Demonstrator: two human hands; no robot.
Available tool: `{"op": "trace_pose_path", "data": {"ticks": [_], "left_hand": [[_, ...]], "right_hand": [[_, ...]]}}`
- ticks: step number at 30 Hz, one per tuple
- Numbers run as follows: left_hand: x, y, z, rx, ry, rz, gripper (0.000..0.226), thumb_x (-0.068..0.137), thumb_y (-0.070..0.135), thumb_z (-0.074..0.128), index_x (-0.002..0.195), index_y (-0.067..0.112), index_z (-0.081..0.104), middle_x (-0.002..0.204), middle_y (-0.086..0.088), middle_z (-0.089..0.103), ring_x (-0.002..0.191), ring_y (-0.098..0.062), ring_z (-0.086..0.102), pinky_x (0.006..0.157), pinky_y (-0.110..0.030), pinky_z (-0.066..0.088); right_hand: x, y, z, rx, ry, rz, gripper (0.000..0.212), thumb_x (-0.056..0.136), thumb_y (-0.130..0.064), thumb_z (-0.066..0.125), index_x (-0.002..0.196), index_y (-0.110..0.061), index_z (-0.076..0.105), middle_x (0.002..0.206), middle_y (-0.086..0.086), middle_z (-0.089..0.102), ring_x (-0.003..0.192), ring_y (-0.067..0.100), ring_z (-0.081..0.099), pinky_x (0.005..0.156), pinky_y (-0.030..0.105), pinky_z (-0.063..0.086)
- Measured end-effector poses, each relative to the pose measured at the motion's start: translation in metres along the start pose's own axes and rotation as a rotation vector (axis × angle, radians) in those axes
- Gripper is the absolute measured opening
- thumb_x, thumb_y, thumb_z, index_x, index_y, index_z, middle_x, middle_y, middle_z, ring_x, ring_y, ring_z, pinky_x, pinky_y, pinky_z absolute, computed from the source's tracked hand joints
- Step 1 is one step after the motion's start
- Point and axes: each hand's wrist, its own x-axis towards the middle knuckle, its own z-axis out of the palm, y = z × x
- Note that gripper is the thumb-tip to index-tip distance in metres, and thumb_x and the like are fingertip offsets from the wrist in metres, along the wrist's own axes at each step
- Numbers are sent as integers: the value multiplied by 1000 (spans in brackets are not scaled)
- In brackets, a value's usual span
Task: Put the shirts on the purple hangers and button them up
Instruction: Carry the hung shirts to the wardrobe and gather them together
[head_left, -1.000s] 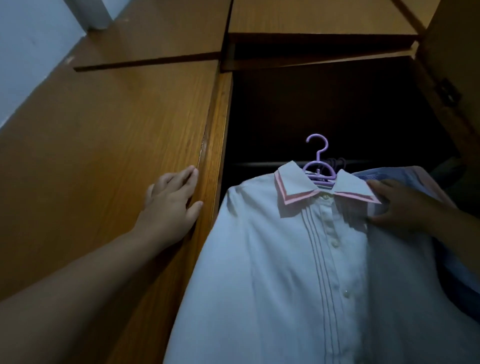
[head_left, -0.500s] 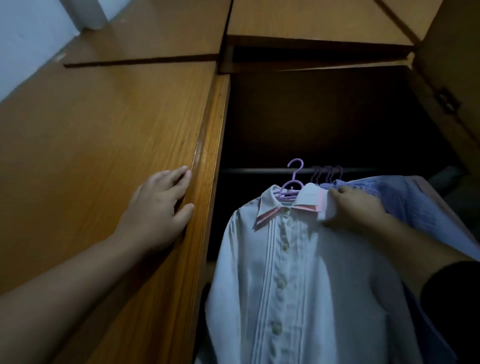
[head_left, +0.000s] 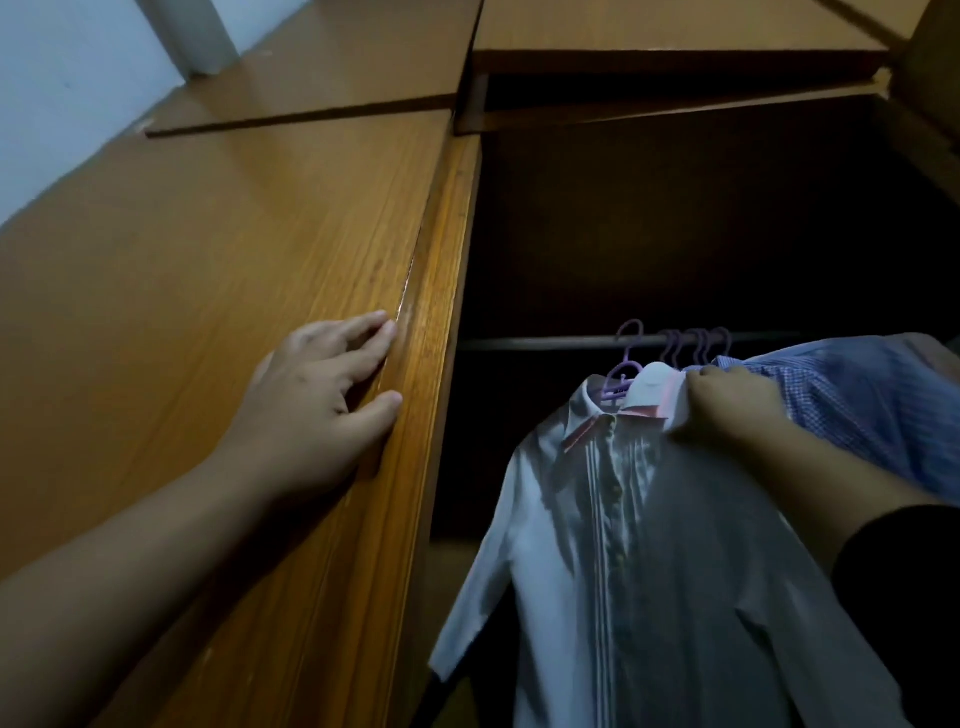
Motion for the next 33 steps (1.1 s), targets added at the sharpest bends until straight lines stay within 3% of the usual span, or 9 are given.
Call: {"op": "trace_pose_path", "data": {"ticks": [7, 20, 24, 33], "left_hand": [[0, -2, 1, -31, 4, 4, 73, 64, 70, 18, 133, 48, 13, 139, 34, 13, 124, 10, 6, 111, -42, 15], [0, -4, 3, -29, 17, 16, 70, 66, 70, 19, 132, 48, 14, 139, 34, 14, 125, 10, 6, 111, -44, 17], [0, -4, 3, -33, 19, 11, 68, 68, 69, 20, 133, 49, 15, 140, 34, 15, 126, 9, 7, 110, -43, 17], [-3, 11, -7, -1, -32, -39, 66, 69, 69, 24, 132, 50, 19, 142, 31, 19, 127, 5, 11, 109, -48, 21]], "right_hand": [[11, -7, -7, -61, -14, 21, 64, 73, -55, 65, 123, -17, 49, 121, 2, 56, 115, 25, 48, 76, 34, 40], [13, -6, -11, -144, -23, -5, 58, 76, -52, 65, 122, -20, 51, 119, 0, 57, 112, 22, 49, 74, 31, 39], [13, -10, -5, -149, -29, -45, 56, 75, -53, 64, 120, -22, 54, 119, -2, 59, 112, 21, 50, 83, 32, 44], [8, 18, 15, -133, -28, -57, 71, 77, -54, 62, 134, -18, 41, 135, 1, 48, 124, 22, 42, 92, 36, 42]]}}
